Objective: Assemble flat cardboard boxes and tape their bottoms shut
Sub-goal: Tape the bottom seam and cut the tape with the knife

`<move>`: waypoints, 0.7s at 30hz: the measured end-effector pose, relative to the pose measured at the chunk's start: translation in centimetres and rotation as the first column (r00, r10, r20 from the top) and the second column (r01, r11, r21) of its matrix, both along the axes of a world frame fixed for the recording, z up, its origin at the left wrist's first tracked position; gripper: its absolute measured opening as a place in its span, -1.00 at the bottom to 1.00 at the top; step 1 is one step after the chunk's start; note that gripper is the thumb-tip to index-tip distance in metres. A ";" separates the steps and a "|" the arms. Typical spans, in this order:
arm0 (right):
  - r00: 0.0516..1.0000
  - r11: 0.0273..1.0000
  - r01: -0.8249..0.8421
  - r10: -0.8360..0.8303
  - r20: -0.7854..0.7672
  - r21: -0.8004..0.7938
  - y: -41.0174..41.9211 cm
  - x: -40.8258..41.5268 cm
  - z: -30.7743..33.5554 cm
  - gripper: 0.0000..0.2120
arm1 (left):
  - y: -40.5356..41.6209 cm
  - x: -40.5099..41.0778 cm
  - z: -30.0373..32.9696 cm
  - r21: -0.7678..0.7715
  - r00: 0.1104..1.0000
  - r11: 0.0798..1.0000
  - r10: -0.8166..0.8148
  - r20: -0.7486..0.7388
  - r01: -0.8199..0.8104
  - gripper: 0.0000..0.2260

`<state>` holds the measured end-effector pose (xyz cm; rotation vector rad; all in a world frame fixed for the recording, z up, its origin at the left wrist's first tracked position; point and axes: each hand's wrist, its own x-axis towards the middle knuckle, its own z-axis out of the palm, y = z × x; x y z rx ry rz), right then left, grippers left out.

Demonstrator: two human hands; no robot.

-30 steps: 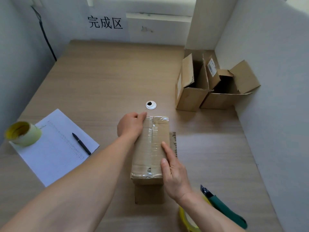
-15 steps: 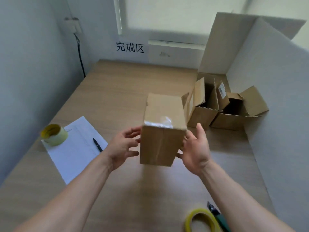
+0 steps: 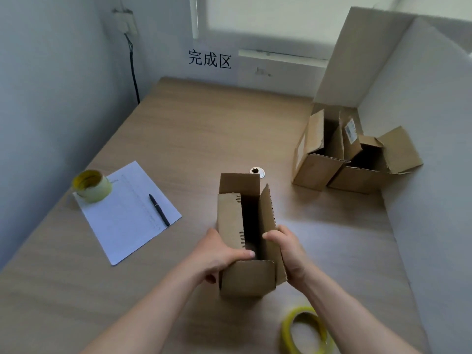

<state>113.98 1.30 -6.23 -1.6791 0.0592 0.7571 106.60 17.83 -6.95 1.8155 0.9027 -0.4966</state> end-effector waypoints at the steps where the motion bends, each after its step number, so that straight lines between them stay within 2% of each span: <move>1: 0.999 1.000 0.020 -0.019 0.042 -0.010 0.1 0.2 0.0 -0.90 | -0.1 0.3 0.0 0.051 1.000 0.999 -0.015 -0.007 0.015 -0.10; 3: 0.993 0.998 0.055 -0.052 0.111 -0.025 0.4 0.7 -0.1 -0.90 | 0.0 1.3 0.2 0.134 0.999 0.990 -0.036 -0.024 0.038 -0.12; 5: 0.982 0.994 0.087 -0.075 0.173 -0.067 0.7 1.6 0.0 -0.86 | 0.3 2.5 0.4 0.152 0.999 0.988 -0.026 -0.018 0.028 -0.25; 8: 0.948 0.979 0.144 -0.094 0.303 -0.146 0.8 4.5 0.5 -0.84 | 1.1 4.6 0.7 0.032 0.990 0.993 0.113 0.084 -0.116 -0.39; 10: 0.916 0.970 0.156 -0.072 0.396 -0.185 1.0 6.7 0.9 -0.78 | 1.5 6.1 1.2 0.014 0.986 0.991 0.133 0.105 -0.135 -0.31; 13: 0.894 0.966 0.084 0.035 0.448 -0.243 1.9 8.9 1.1 -0.68 | 2.0 8.7 1.8 0.123 1.000 0.992 0.006 -0.010 -0.005 -0.12; 15: 0.888 0.965 0.057 0.068 0.454 -0.257 2.4 10.0 1.0 -0.64 | 2.9 10.7 1.9 0.192 0.995 0.979 -0.048 -0.091 0.065 -0.12; 18: 0.873 0.964 0.052 0.083 0.481 -0.260 3.1 11.8 1.1 -0.58 | 4.5 13.4 2.3 0.244 0.986 0.962 -0.086 -0.140 0.118 -0.29; 21: 0.842 0.950 0.062 0.116 0.527 -0.307 4.2 14.1 1.7 -0.58 | 5.3 15.7 3.0 0.228 0.992 0.968 -0.089 -0.093 0.108 -0.54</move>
